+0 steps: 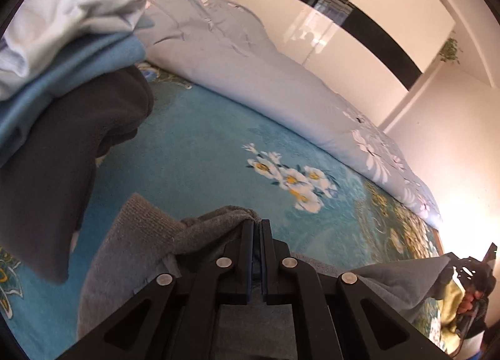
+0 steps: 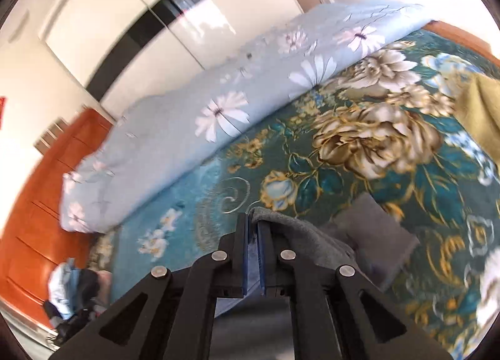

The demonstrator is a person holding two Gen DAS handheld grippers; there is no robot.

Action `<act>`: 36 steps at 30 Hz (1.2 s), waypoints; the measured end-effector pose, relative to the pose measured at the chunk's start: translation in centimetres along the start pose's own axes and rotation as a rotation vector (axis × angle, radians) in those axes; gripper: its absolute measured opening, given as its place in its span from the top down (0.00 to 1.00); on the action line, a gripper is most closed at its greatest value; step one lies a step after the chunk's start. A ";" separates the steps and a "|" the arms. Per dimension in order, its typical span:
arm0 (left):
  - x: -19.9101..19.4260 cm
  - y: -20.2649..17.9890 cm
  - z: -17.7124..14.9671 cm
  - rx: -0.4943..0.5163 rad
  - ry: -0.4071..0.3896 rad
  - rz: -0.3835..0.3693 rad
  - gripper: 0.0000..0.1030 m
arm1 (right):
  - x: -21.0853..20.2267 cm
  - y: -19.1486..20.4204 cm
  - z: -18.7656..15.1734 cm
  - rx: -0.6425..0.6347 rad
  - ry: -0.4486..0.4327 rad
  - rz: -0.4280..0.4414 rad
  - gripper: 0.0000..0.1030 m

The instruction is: Fold clothes

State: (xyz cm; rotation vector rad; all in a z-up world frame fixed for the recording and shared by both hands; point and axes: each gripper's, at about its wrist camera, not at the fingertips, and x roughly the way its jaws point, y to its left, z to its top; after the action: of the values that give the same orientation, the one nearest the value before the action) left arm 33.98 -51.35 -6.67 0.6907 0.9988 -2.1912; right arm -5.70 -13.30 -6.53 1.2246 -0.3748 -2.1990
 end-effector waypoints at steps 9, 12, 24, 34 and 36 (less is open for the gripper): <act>4.1 3.0 0.3 -0.026 0.017 0.112 0.96 | 2.7 0.2 -1.0 -0.104 -0.009 0.007 0.53; 4.5 3.0 0.3 -0.031 0.004 0.117 0.96 | 1.3 -0.3 -2.3 -0.151 0.003 -0.033 0.53; 2.1 2.1 0.0 -0.035 -0.037 0.098 0.96 | -0.8 -3.7 -5.4 0.128 0.061 0.225 0.53; 0.2 1.3 -0.3 -0.030 -0.044 0.101 0.96 | 3.1 -6.4 -2.1 0.252 0.040 0.060 0.99; -0.8 1.0 -0.4 -0.021 -0.056 0.093 0.96 | 3.0 -7.3 -2.4 0.293 0.026 0.054 0.99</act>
State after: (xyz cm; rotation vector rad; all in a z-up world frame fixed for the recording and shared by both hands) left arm 35.28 -51.33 -6.85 0.6495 0.9412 -2.1046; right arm -7.50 -9.31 -13.54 1.3755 -0.7321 -2.1327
